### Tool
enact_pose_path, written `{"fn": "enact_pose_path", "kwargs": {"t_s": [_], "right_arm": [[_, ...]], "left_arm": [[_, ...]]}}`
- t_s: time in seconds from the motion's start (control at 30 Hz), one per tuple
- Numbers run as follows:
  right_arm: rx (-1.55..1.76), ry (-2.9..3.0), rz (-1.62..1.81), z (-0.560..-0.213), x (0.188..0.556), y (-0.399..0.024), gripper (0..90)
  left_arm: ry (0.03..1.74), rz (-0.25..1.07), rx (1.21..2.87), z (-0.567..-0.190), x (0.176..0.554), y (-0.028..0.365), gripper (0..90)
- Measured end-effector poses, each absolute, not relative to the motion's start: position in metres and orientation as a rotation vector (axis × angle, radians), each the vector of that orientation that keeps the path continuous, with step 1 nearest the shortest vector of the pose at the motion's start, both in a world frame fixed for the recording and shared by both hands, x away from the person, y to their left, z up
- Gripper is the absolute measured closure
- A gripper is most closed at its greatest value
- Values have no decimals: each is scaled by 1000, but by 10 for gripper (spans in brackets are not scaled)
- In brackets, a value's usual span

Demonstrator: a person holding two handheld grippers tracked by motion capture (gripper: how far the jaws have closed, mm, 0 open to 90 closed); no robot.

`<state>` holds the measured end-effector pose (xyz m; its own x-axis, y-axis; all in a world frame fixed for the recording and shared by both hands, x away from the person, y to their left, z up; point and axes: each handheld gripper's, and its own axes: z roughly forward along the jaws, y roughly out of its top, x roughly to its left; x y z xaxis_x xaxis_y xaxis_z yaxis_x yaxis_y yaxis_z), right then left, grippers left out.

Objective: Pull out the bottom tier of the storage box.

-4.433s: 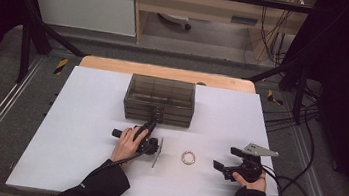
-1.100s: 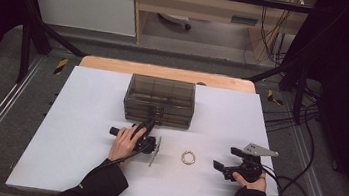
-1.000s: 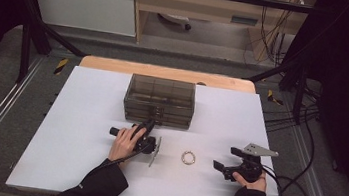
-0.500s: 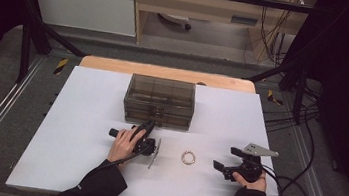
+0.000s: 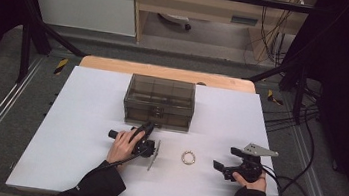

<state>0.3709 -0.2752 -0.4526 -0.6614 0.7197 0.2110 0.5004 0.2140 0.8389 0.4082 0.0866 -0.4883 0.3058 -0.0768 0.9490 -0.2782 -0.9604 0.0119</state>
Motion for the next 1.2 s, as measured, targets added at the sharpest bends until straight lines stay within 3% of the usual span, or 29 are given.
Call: {"fn": "enact_pose_path", "kwargs": {"t_s": [1.2], "right_arm": [[1161, 2261, 1428, -452, 371, -275, 10]], "left_arm": [[-357, 1724, 2394, -488, 393, 87, 685]]}}
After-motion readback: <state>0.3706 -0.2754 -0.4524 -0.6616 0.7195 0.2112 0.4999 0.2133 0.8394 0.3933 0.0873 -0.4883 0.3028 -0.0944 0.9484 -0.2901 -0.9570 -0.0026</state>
